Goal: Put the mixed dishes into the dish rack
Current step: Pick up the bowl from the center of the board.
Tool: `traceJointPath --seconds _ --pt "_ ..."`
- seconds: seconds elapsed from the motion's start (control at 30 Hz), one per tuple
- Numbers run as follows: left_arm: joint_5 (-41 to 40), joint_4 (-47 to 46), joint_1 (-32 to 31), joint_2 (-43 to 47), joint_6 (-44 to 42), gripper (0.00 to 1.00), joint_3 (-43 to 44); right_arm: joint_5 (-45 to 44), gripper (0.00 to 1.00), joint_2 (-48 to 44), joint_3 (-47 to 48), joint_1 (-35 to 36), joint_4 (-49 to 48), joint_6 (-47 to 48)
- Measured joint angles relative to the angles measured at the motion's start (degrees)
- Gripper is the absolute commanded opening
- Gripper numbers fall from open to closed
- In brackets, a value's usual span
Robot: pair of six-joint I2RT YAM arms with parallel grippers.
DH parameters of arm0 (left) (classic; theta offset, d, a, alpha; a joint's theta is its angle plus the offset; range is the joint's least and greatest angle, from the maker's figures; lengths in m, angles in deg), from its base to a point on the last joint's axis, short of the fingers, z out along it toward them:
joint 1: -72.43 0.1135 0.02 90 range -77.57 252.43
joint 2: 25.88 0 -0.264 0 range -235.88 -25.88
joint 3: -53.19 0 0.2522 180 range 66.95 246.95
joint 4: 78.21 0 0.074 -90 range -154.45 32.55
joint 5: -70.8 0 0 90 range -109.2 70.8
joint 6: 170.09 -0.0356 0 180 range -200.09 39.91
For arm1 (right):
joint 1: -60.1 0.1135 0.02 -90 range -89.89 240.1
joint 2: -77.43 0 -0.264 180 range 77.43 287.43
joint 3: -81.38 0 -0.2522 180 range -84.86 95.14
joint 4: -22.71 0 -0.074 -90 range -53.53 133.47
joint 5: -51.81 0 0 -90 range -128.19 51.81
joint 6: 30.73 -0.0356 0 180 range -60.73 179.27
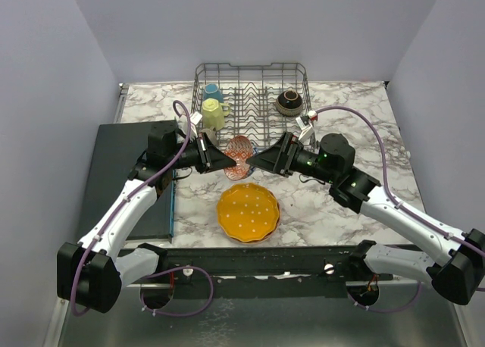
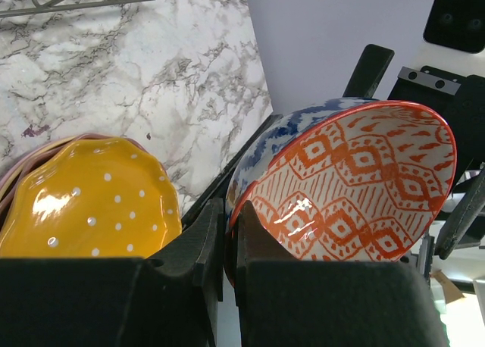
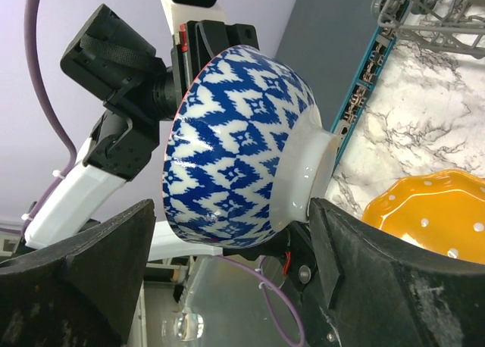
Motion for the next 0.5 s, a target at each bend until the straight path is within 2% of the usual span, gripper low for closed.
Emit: traceJointPath --seconds 0.5 --pt "0.39 -1.29 0.0 0.09 0.81 0.0 -0.85 -0.9 0.76 -0.63 -3.15 -0.11 -4.74 -3.08"
